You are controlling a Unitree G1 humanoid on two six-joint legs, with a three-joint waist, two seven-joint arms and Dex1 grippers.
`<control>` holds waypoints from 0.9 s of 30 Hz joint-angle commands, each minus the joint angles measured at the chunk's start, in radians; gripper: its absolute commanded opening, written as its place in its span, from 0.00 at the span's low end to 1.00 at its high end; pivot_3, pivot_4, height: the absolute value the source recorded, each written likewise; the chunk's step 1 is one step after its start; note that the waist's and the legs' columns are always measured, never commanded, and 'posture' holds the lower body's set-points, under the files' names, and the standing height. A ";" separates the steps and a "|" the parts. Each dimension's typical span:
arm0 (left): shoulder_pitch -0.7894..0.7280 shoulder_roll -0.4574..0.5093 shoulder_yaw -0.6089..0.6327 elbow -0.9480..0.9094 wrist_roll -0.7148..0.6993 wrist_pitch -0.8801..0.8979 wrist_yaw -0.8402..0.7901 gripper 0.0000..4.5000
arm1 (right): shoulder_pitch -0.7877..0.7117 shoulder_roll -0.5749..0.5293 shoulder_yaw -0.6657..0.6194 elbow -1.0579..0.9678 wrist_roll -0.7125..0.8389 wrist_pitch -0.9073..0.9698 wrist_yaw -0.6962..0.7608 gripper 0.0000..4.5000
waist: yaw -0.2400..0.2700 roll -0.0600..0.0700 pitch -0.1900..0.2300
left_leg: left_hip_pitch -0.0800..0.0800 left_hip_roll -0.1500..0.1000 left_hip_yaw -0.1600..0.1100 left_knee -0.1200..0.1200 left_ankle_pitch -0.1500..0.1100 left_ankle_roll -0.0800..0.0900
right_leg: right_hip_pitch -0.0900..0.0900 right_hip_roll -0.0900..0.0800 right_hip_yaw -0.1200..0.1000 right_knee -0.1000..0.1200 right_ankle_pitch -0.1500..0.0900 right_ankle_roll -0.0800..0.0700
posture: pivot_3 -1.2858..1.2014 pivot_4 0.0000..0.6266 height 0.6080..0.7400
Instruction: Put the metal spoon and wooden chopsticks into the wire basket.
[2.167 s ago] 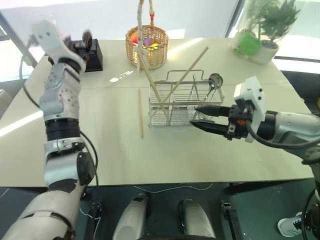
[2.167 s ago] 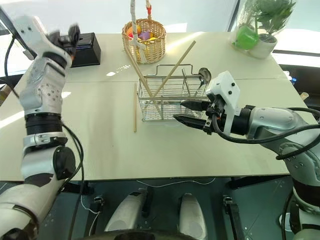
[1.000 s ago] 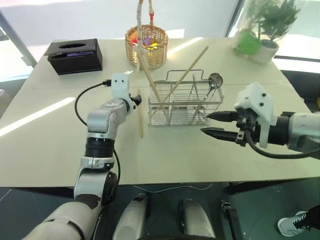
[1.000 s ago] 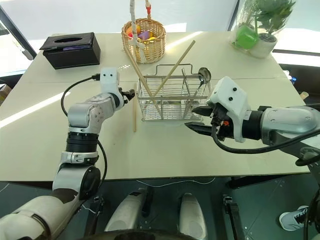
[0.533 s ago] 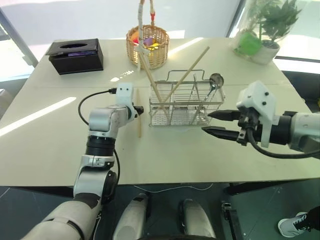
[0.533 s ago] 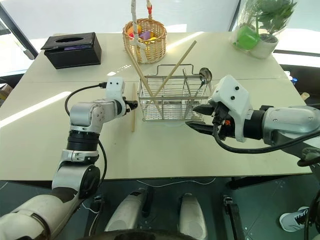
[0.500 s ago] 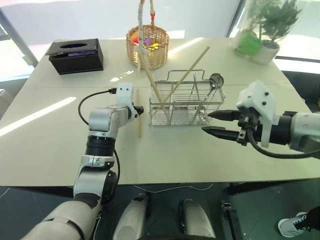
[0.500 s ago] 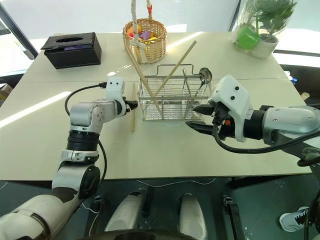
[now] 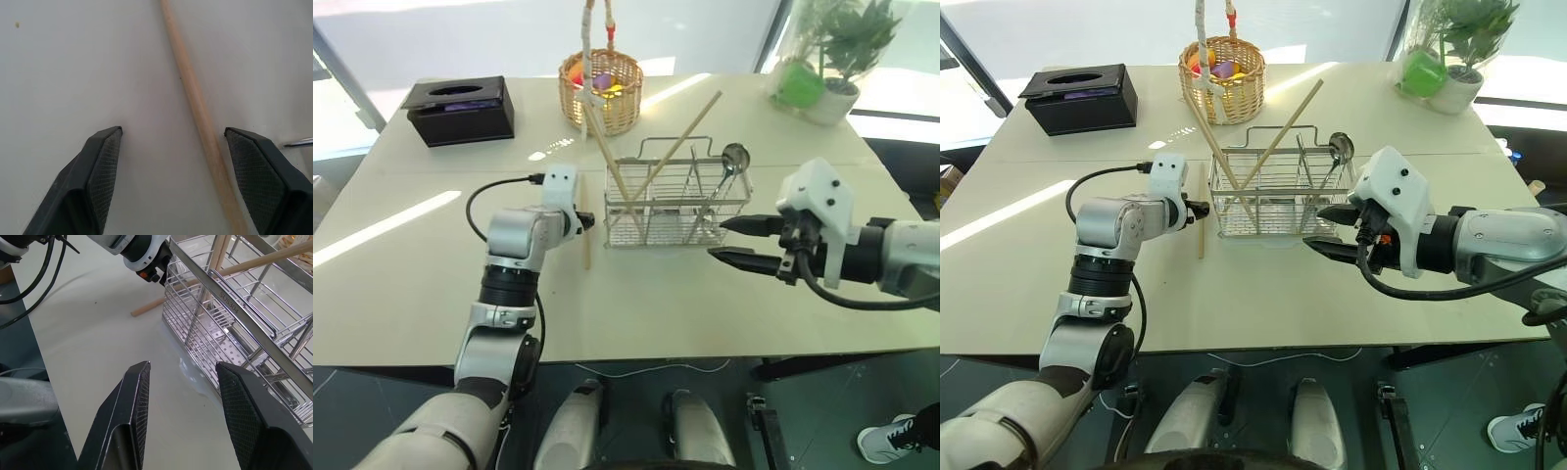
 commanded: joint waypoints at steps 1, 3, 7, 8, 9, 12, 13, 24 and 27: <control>0.003 -0.005 0.009 -0.017 0.008 0.026 0.001 0.43 | -0.012 0.003 -0.023 -0.005 -0.002 -0.025 0.001 0.48 | 0.002 0.000 0.000 | 0.000 0.000 0.000 0.000 0.000 0.000 | 0.000 0.000 0.000 0.000 0.000 0.000 | 0.52 0.24 1.00; 0.003 -0.007 0.015 -0.020 0.009 0.029 0.003 0.18 | -0.012 0.004 -0.021 -0.003 -0.005 -0.027 0.001 0.48 | 0.003 0.000 0.000 | 0.000 0.000 0.000 0.000 0.000 0.000 | 0.000 0.000 0.000 0.000 0.000 0.000 | 0.52 0.24 1.00; 0.003 -0.010 0.029 -0.024 0.011 0.035 0.009 0.01 | -0.013 0.006 -0.019 0.000 -0.008 -0.029 0.001 0.48 | 0.003 0.000 0.000 | 0.000 -0.001 0.000 0.000 0.000 0.000 | 0.000 -0.001 0.000 0.000 0.000 0.000 | 0.52 0.24 1.00; 0.003 -0.013 0.036 -0.026 0.011 0.037 0.012 0.01 | -0.012 0.006 -0.020 0.000 -0.008 -0.030 0.001 0.48 | 0.002 0.000 0.000 | 0.000 -0.001 0.000 0.000 0.000 0.000 | 0.000 -0.001 0.000 0.000 0.000 0.000 | 0.52 0.24 1.00; 0.001 -0.013 0.045 -0.025 0.011 0.039 0.016 0.01 | -0.012 0.005 -0.020 0.002 -0.010 -0.031 0.003 0.48 | 0.001 0.000 0.000 | 0.000 -0.001 0.000 0.000 0.000 0.000 | 0.000 -0.001 0.000 0.000 0.000 0.000 | 0.52 0.24 1.00; 0.000 -0.009 0.059 -0.025 0.017 0.036 0.024 0.01 | -0.011 0.005 -0.021 0.006 -0.011 -0.032 0.004 0.48 | 0.001 0.000 0.000 | 0.000 -0.001 0.000 0.000 0.000 0.000 | 0.000 -0.001 0.000 0.000 0.000 0.000 | 0.52 0.24 1.00; 0.003 0.003 0.056 -0.030 0.022 0.004 0.019 0.01 | -0.011 0.005 -0.022 0.007 -0.010 -0.032 0.005 0.48 | 0.001 0.000 0.000 | 0.000 -0.001 0.000 0.000 0.000 0.000 | 0.000 -0.001 0.000 0.000 0.000 0.000 | 0.52 0.24 1.00; -0.130 0.196 0.251 0.058 -0.091 -0.746 -0.238 0.01 | 0.093 0.021 -0.047 0.041 -0.087 -0.082 0.008 0.48 | 0.002 0.000 0.000 | -0.001 0.000 0.001 -0.001 0.000 0.000 | -0.002 -0.003 0.000 -0.001 0.000 0.000 | 0.52 0.24 1.00; -0.160 0.197 0.293 0.063 -0.207 -0.847 -0.406 0.01 | 0.115 0.038 -0.045 0.048 -0.119 -0.105 0.008 0.48 | 0.009 0.000 0.000 | 0.000 -0.002 0.003 0.000 0.000 0.000 | 0.000 -0.003 0.000 -0.002 0.000 0.000 | 0.52 0.24 1.00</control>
